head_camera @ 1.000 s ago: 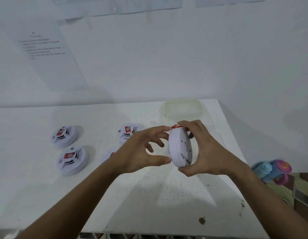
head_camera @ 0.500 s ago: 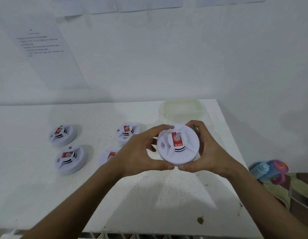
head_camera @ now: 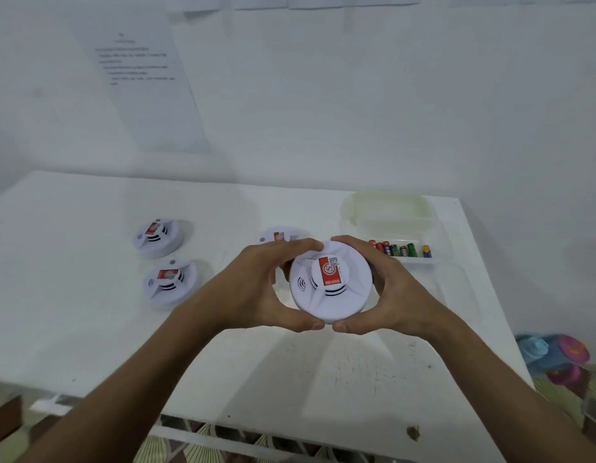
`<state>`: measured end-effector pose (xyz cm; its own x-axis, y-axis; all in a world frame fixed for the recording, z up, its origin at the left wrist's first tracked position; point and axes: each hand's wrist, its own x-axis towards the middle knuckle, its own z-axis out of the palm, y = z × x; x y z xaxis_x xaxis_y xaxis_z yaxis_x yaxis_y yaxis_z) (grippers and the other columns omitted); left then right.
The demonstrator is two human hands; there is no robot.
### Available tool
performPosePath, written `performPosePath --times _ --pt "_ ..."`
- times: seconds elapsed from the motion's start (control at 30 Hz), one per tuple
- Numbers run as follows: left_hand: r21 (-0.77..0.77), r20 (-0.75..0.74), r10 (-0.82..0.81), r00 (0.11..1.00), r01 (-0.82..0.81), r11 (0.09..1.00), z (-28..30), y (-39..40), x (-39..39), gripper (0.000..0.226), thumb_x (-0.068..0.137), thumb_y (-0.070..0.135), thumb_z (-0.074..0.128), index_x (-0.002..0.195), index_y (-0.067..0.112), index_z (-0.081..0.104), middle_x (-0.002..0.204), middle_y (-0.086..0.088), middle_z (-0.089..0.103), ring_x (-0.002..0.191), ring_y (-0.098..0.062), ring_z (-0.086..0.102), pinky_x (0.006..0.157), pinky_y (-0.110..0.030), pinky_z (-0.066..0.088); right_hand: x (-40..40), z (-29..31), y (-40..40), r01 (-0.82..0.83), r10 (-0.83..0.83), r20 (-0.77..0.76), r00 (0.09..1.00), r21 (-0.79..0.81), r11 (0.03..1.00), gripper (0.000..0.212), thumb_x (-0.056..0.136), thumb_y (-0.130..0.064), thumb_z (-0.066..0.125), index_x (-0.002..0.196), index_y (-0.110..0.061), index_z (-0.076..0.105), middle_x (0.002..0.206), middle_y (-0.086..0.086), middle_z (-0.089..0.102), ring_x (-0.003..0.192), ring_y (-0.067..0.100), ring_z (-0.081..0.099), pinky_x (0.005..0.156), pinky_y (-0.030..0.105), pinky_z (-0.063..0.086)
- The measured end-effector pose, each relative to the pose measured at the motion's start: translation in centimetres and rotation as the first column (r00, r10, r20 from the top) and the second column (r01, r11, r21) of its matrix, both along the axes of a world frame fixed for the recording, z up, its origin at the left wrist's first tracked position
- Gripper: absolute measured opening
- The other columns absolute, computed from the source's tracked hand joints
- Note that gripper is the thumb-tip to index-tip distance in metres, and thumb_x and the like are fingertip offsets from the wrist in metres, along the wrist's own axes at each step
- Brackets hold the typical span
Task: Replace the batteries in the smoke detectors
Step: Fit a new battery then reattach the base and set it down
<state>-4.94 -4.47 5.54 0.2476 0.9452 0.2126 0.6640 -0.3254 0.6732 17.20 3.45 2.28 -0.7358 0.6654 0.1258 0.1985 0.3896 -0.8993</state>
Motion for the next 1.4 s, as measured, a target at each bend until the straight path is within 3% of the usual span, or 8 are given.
performPosePath --times 0.2,0.3,0.43,0.57,0.7,1.17,1.3,1.4 --pt "-0.024 0.065 0.022 0.998 -0.021 1.0 0.3 -0.8 -4.3 0.08 0.06 0.048 0.086 0.131 0.031 0.051 0.126 0.015 0.061 0.115 -0.014 0.059 0.091 -0.032 0.053 -4.5 0.7 -0.2 -0.03 0.03 0.005 1.0 0.037 0.999 0.094 0.06 -0.014 0.093 0.137 -0.038 0.045 0.133 -0.017 0.056 0.125 0.017 0.052 0.096 0.053 0.05" --pt "-0.044 0.023 0.043 0.999 -0.042 0.998 0.7 -1.1 -6.7 0.082 0.058 0.042 0.091 0.13 0.03 0.053 0.119 0.024 0.062 0.108 -0.003 0.06 0.084 -0.014 0.048 -6.9 0.7 -0.4 -0.027 0.027 0.0 1.0 0.03 0.999 0.097 0.058 -0.013 0.094 0.139 -0.035 0.045 0.137 -0.01 0.054 0.126 0.021 0.052 0.094 0.057 0.049" --pt "-0.052 0.0 0.05 0.999 -0.05 0.997 1.3 -1.3 -10.1 0.081 0.055 0.037 0.092 0.127 0.035 0.054 0.11 0.028 0.063 0.099 0.004 0.058 0.073 -0.003 0.04 -10.5 0.6 -0.6 -0.014 0.014 0.002 1.0 0.026 1.0 0.098 0.057 -0.019 0.093 0.14 -0.031 0.044 0.138 -0.009 0.053 0.128 0.02 0.05 0.098 0.049 0.05" --pt "-0.049 0.014 0.034 0.999 -0.033 0.998 1.5 -1.3 -13.1 0.076 0.058 0.034 0.091 0.123 0.041 0.053 0.113 0.024 0.062 0.1 0.001 0.058 0.073 -0.003 0.04 -13.5 0.6 -0.9 0.004 -0.004 -0.024 1.0 0.007 1.0 0.096 0.055 -0.018 0.093 0.138 -0.03 0.046 0.137 -0.009 0.053 0.128 0.019 0.05 0.098 0.044 0.051" --pt "-0.071 -0.022 0.012 1.0 -0.014 0.997 1.2 -0.9 -15.9 0.081 0.057 0.043 0.09 0.129 0.036 0.054 0.11 0.025 0.063 0.099 -0.004 0.059 0.071 -0.008 0.041 -15.9 0.5 -1.3 0.027 -0.028 -0.028 0.999 -0.019 0.999 0.096 0.055 -0.015 0.093 0.139 -0.028 0.046 0.135 -0.012 0.054 0.127 0.014 0.052 0.096 0.03 0.051" --pt "-0.087 -0.053 -0.069 0.996 0.064 0.994 0.6 0.2 -21.7 0.084 0.055 0.043 0.091 0.129 0.033 0.054 0.106 0.02 0.064 0.091 -0.009 0.059 0.069 -0.006 0.039 -21.0 -0.2 -2.1 0.118 -0.118 -0.037 0.992 -0.003 0.993 0.099 0.052 -0.028 0.092 0.139 -0.025 0.045 0.136 -0.012 0.054 0.127 0.014 0.052 0.097 0.029 0.051" --pt "-0.11 0.002 -0.047 0.999 0.047 0.993 0.3 0.3 -22.4 0.085 0.056 0.039 0.091 0.131 0.036 0.05 0.109 0.025 0.062 0.095 -0.002 0.058 0.071 -0.004 0.039 -21.8 -0.1 -1.9 0.141 -0.139 -0.04 0.989 0.035 0.989 0.098 0.053 -0.028 0.093 0.139 -0.023 0.046 0.135 -0.011 0.054 0.126 0.013 0.052 0.096 0.027 0.051" --pt "-0.159 0.0 -0.015 1.0 0.015 0.987 -0.1 0.3 -22.5 0.099 0.056 0.047 0.089 0.14 0.038 0.039 0.112 0.026 0.061 0.1 0.005 0.056 0.073 -0.005 0.04 -21.8 -0.1 -1.9 0.159 -0.157 -0.028 0.987 0.059 0.986 0.097 0.053 -0.032 0.092 0.137 -0.025 0.046 0.133 -0.012 0.053 0.125 0.012 0.051 0.096 0.026 0.051"
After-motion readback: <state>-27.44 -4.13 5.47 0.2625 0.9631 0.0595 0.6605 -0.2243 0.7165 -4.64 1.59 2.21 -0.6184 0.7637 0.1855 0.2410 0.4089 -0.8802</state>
